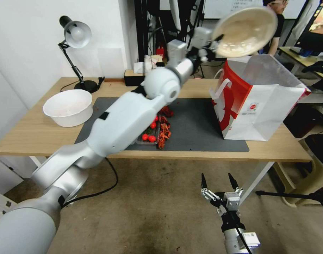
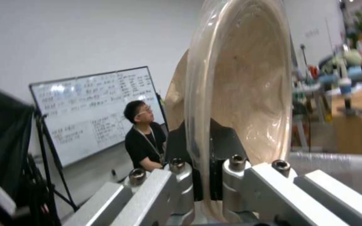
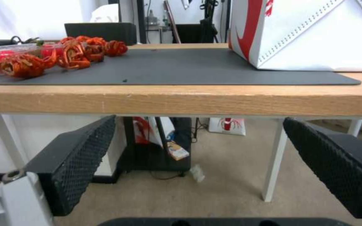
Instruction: Pick up the trash from the table and place it into the takeout bag.
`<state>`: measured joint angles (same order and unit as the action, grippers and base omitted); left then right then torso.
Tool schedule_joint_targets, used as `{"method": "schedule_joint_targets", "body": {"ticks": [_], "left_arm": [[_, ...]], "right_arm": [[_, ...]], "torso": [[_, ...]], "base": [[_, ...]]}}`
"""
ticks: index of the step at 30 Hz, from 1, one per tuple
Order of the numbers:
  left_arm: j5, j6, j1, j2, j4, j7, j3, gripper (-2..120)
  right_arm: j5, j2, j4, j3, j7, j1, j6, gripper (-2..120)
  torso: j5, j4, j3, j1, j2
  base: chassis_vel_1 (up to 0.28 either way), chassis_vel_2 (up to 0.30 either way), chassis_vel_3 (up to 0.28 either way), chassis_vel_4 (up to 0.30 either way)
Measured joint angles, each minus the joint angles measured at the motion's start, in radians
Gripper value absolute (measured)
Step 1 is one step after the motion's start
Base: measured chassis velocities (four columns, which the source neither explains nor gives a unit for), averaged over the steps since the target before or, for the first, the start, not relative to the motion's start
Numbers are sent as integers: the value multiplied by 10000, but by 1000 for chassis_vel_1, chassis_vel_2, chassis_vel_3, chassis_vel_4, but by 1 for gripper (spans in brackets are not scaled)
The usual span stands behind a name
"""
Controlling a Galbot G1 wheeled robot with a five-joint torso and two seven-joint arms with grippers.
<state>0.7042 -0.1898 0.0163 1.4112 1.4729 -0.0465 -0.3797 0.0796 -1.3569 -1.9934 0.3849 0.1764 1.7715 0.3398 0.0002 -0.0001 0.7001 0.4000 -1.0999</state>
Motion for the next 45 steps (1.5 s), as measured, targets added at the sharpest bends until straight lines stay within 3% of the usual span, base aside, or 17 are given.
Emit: {"method": "schedule_joint_targets", "body": {"ticks": [1,4,6,16,22,25,27,29,31,35,41,45], "left_arm": [[0,0,0,0,0,0,0,1],[-1489,267,-382,279,-542,493,-632,1],[-1917,348,-518,344,-789,723,-735,1],[-2431,493,-675,286,-1133,1052,-1087,3],[-2396,473,-541,292,-1111,963,-1083,31],[-2361,458,-530,289,-1116,879,-1065,37],[-2315,446,-529,291,-1143,772,-1039,51],[-2309,444,-529,300,-1153,756,-1033,53],[-2270,422,-518,372,-1158,629,-940,66],[-2115,328,-420,401,-1106,455,-810,75],[-1647,-238,296,19,-281,6,15,99],[-1423,-384,786,-249,193,-242,588,100]], "right_arm": [[0,0,0,0,0,0,0,100],[0,-16,3,22,5,1,16,100],[0,-33,4,34,8,12,47,100],[12,-30,37,69,10,34,115,100],[19,-63,99,40,10,24,150,100],[22,-59,101,40,11,14,154,100],[24,-56,101,40,10,5,157,100],[24,-56,101,40,10,4,157,100],[30,-72,102,39,9,-2,166,100],[39,-86,102,43,9,2,184,100],[54,-132,95,68,8,53,258,100],[56,-131,94,69,7,63,278,100]], "torso": [[0,0,0,0,0],[-2,1,0,0,0],[-1,1,0,0,0],[-2,3,0,0,0],[-3,2,-1,0,0],[-2,1,-1,0,0],[-2,2,-1,0,0],[-3,2,-1,0,0],[-2,0,-1,0,0],[-2,0,-1,0,0],[-3,0,-1,0,-1],[-4,2,-1,0,-2]], "base": [[0,0,0,0],[0,0,0,0],[0,0,0,0],[0,0,0,0],[0,0,0,0],[0,0,0,0],[0,0,0,0],[0,0,0,0],[0,0,0,0],[0,0,0,0],[0,0,0,0],[0,0,0,0]]}}
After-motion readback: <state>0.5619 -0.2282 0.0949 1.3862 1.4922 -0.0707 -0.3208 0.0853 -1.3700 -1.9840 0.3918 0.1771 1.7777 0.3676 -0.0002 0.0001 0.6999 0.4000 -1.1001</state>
